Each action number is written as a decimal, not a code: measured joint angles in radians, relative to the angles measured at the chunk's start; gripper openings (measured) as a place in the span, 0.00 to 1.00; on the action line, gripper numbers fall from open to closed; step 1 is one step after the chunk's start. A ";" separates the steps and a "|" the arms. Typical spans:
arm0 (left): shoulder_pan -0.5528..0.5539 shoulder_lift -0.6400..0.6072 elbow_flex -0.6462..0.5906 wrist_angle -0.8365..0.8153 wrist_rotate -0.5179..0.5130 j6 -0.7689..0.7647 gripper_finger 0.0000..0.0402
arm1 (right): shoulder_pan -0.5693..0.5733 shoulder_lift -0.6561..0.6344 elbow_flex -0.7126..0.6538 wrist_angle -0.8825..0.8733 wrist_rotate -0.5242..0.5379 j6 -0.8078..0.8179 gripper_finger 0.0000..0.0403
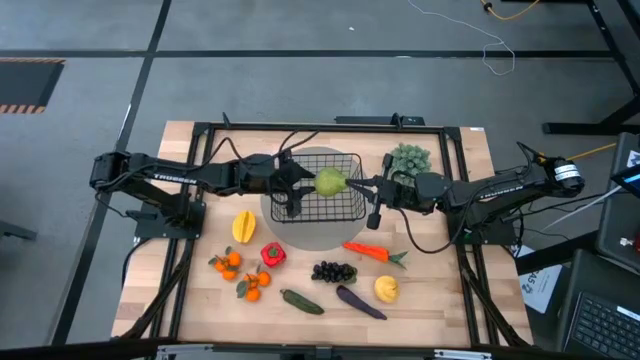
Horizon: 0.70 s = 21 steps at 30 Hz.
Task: Build produce basket
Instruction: Put the green pear into the black wire basket
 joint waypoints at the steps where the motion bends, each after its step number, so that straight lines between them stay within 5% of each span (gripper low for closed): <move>1: -0.004 0.000 0.000 0.000 0.000 0.013 0.39 | 0.000 0.000 0.000 0.000 0.000 0.000 0.00; 21: -0.017 0.000 0.000 0.039 0.041 0.044 0.39 | 0.000 0.000 0.000 -0.001 -0.001 0.000 0.00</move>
